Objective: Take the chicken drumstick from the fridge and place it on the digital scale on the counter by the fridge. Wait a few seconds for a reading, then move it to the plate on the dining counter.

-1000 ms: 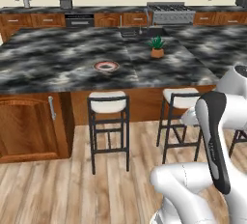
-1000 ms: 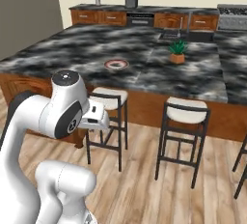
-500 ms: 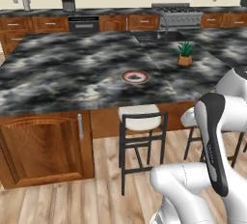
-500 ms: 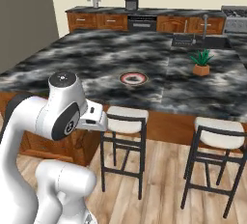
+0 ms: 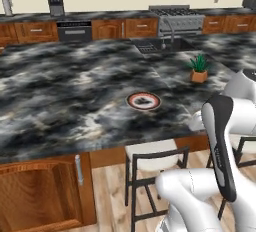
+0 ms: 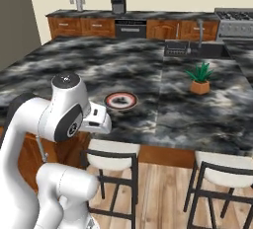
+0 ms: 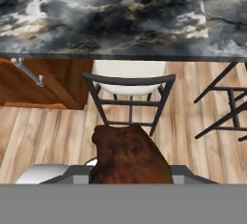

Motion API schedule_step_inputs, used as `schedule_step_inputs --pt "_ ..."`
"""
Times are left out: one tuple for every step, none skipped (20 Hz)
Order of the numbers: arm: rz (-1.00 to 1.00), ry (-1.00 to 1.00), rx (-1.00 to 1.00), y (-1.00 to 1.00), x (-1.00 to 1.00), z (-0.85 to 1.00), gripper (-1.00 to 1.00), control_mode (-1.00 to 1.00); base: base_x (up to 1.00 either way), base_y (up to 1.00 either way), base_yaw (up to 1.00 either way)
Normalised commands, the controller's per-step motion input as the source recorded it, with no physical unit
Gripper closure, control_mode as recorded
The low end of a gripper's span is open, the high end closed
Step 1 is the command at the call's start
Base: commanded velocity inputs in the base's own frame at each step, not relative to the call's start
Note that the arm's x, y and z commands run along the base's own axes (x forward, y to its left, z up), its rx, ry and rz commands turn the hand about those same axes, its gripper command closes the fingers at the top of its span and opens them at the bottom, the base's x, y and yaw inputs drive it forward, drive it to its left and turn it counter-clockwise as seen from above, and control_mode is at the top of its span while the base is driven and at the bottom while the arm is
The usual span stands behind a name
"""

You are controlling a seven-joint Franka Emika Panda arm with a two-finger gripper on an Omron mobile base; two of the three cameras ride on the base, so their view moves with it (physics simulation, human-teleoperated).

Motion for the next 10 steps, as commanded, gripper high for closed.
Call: schedule_step_inputs --pt "0.0 0.0 0.0 0.0 0.0 0.0 1.0 1.0 0.54 0.0 0.0" --pt "0.0 0.0 0.0 0.0 0.0 0.0 1.0 1.0 0.44 0.0 0.0" --pt "0.0 0.0 0.0 0.0 0.0 0.0 1.0 1.0 0.38 0.0 0.0" --pt "0.0 0.0 0.0 0.0 0.0 0.0 1.0 1.0 0.29 0.0 0.0" --pt "0.0 0.0 0.0 0.0 0.0 0.0 1.0 1.0 0.27 0.0 0.0" --pt "0.0 0.0 0.0 0.0 0.0 0.0 1.0 1.0 0.31 0.0 0.0" --pt "0.0 0.0 0.0 0.0 0.0 0.0 1.0 1.0 0.18 0.0 0.0" --pt "0.0 0.0 0.0 0.0 0.0 0.0 1.0 1.0 0.02 0.0 0.0" --pt "0.0 0.0 0.0 0.0 0.0 0.0 1.0 1.0 0.0 0.0 0.0" --pt "0.0 0.0 0.0 0.0 0.0 0.0 1.0 1.0 0.0 0.0 0.0"
